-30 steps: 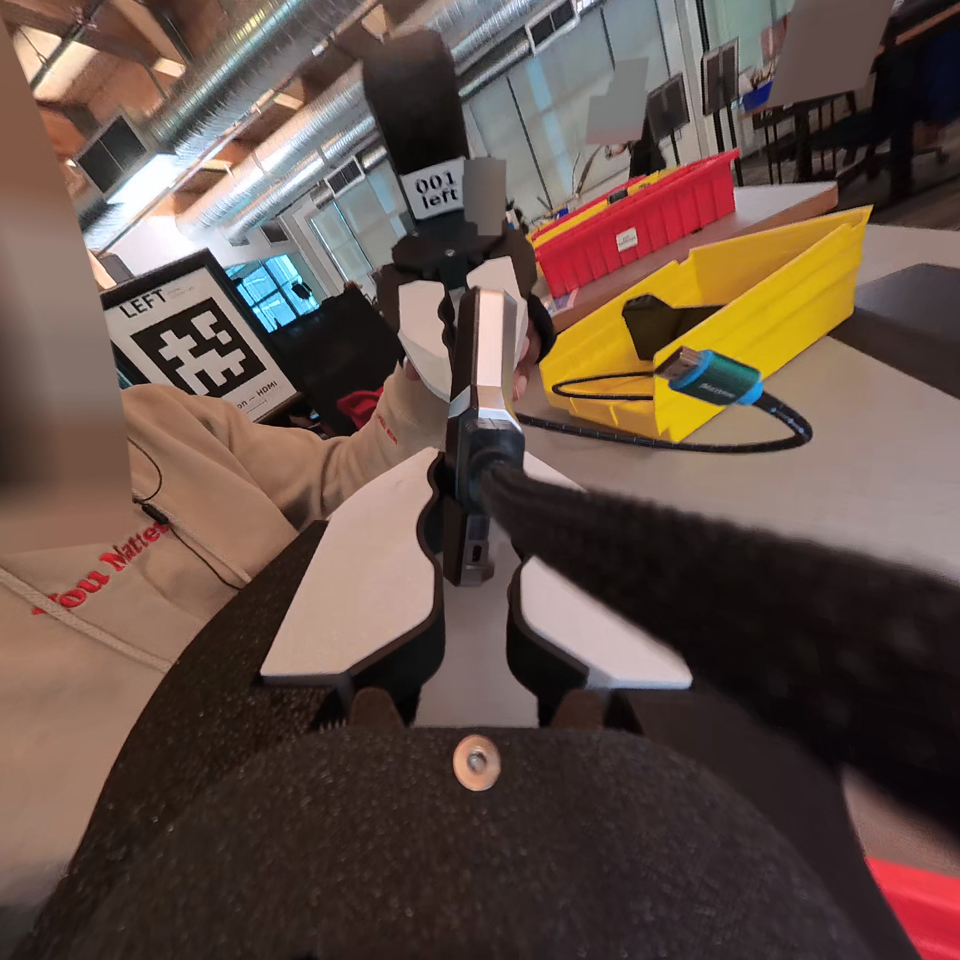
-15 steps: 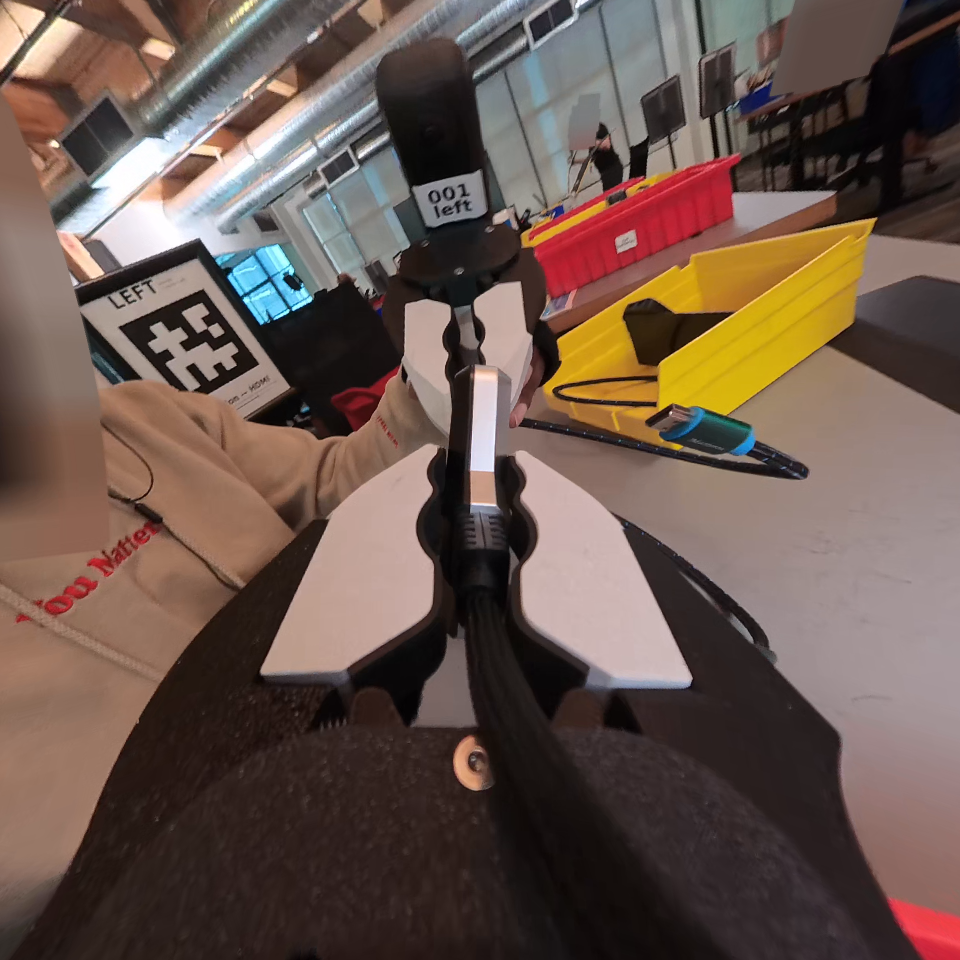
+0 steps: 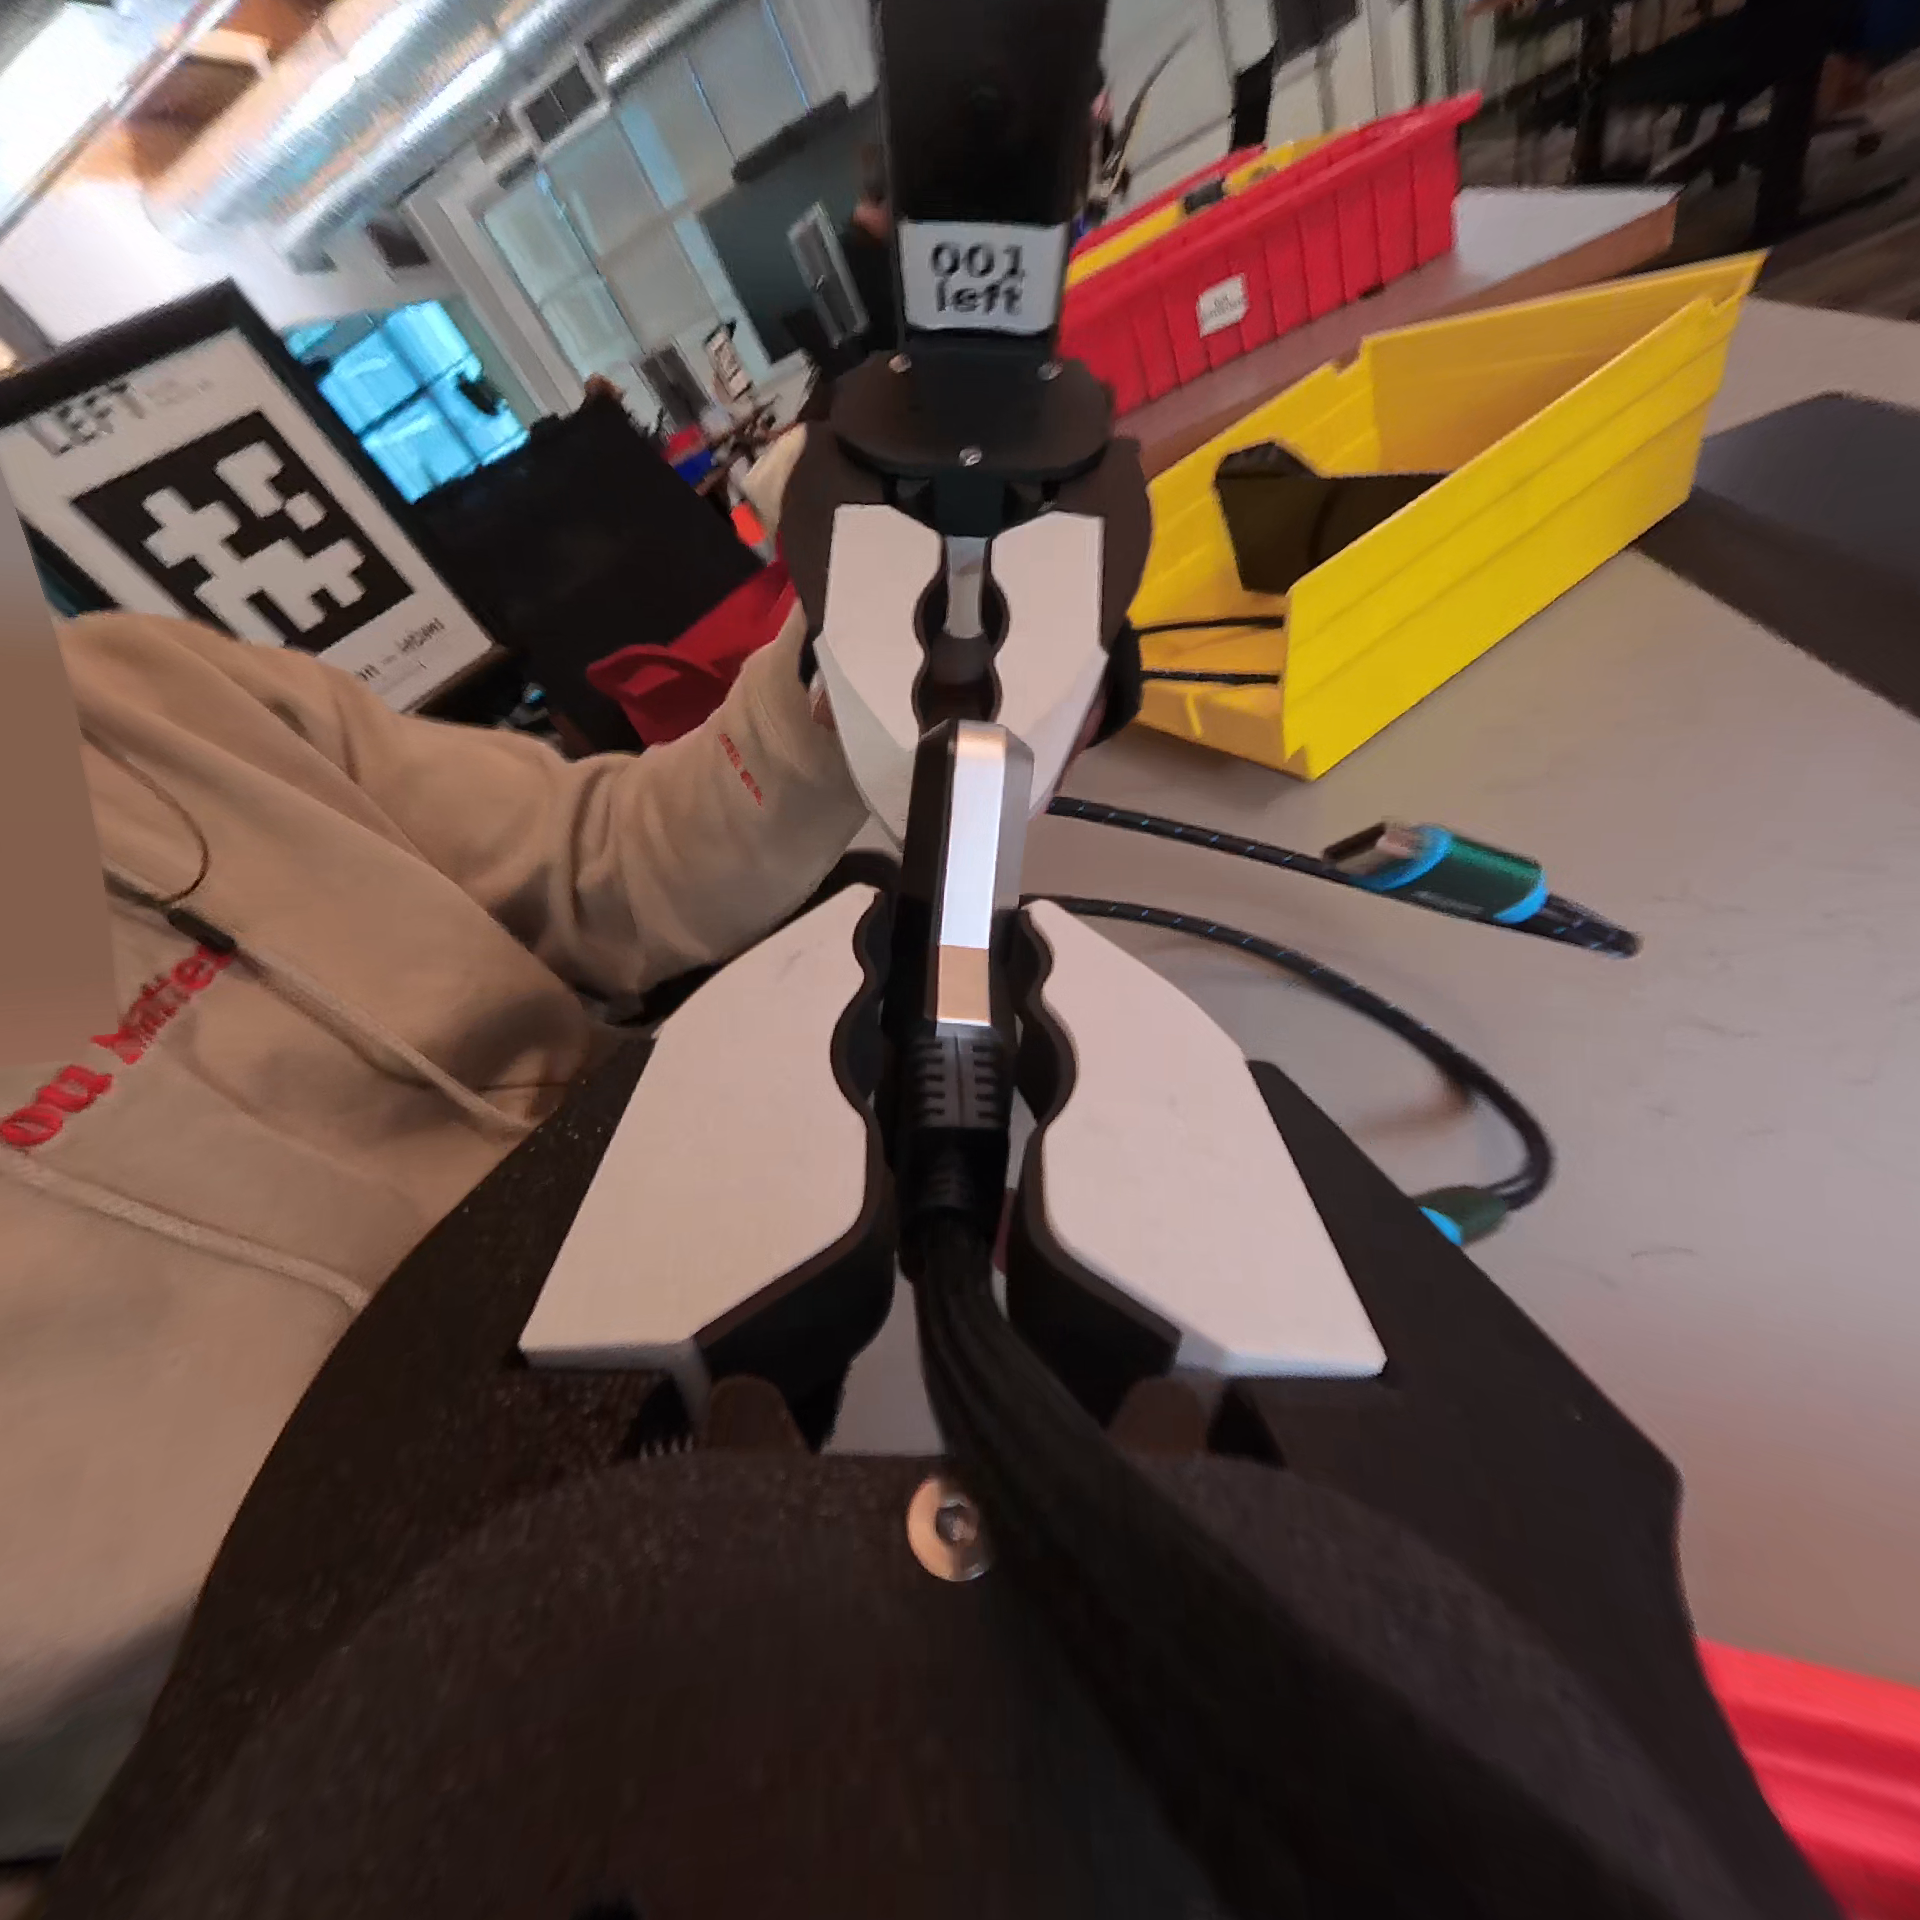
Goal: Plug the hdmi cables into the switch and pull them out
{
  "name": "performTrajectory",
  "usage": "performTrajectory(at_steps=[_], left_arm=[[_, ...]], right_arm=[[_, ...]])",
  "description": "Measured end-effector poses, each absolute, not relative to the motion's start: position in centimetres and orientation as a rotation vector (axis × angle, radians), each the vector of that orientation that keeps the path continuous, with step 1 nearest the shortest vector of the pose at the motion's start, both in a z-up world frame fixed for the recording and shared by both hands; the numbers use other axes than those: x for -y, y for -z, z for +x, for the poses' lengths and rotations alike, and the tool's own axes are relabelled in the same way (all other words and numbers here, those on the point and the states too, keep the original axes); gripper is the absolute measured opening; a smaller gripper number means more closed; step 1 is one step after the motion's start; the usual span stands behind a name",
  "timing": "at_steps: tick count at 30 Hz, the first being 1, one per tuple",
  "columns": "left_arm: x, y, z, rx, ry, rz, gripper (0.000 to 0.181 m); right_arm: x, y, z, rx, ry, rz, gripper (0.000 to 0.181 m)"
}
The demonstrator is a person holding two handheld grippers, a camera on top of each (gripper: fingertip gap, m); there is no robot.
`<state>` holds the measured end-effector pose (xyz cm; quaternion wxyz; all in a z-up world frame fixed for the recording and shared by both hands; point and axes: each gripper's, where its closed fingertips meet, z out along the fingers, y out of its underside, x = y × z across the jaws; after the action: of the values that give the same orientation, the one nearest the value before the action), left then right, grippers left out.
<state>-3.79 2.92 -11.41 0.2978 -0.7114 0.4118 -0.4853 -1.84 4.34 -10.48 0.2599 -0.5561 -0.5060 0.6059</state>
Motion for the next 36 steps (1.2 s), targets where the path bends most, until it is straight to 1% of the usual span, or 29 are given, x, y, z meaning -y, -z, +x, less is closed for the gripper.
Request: performTrajectory(at_steps=[7, 8, 10, 12, 13, 14, 15, 17, 20, 23, 27, 29, 32, 34, 36], left_arm=[[-3.5, 12.7, -3.8, -1.125, 1.206, -1.909, 0.011], [-3.2, 12.9, -3.8, -1.148, 1.202, -1.912, 0.015], [-3.0, 12.7, -3.7, -1.157, 1.198, -1.896, 0.032], [-2.8, 12.2, -3.3, -1.156, 1.196, -1.866, 0.036], [-2.6, 12.4, -2.9, -1.178, 1.181, -1.864, 0.033], [-2.3, 12.7, -2.6, -1.21, 1.155, -1.87, 0.025], [-2.2, 12.9, -2.4, -1.235, 1.134, -1.867, 0.02], [-2.5, 12.2, -2.4, -1.207, 1.13, -1.831, 0.02], [-3.4, 9.7, -3.3, -1.084, 1.192, -1.735, 0.02], [-4.0, 8.3, -4.6, -1.014, 1.179, -1.683, 0.02], [-4.2, 7.6, -4.7, -0.982, 1.183, -1.652, 0.02], [-4.1, 7.6, -4.4, -0.989, 1.182, -1.646, 0.02], [-3.9, 6.5, -4.5, -0.957, 1.201, -1.619, 0.021], [-3.7, 5.7, -4.8, -0.952, 1.129, -1.61, 0.023], [-3.5, 3.9, -5.7, -0.926, 1.045, -1.559, 0.033]], right_arm=[[-4.7, 11.4, -2.5, 1.407, -1.527, -1.575, 0.022], [-4.3, 11.7, -2.6, 1.454, -1.493, -1.576, 0.022], [-3.5, 12.2, -2.5, 1.532, -1.451, -1.568, 0.022], [-3.1, 12.3, -2.5, 1.566, -1.434, -1.57, 0.022], [-2.8, 12.3, -2.6, 1.579, -1.429, -1.571, 0.022], [-2.7, 12.3, -2.7, 1.59, -1.417, -1.572, 0.022], [-2.5, 12.4, -2.9, 1.597, -1.4, -1.575, 0.022], [-2.9, 12.0, -2.9, 1.575, -1.352, -1.577, 0.024], [-4.4, 10.1, -2.2, 1.457, -1.295, -1.569, 0.037], [-5.5, 8.2, -1.2, 1.348, -1.291, -1.53, 0.04], [-5.7, 8.0, -1.5, 1.326, -1.29, -1.528, 0.037], [-5.2, 8.2, -2.2, 1.341, -1.285, -1.523, 0.026], [-4.7, 7.2, -2.2, 1.33, -1.341, -1.507, 0.023], [-4.3, 6.1, -1.9, 1.352, -1.312, -1.503, 0.022], [-4.6, 4.9, -1.1, 1.391, -1.227, -1.545, 0.022]])
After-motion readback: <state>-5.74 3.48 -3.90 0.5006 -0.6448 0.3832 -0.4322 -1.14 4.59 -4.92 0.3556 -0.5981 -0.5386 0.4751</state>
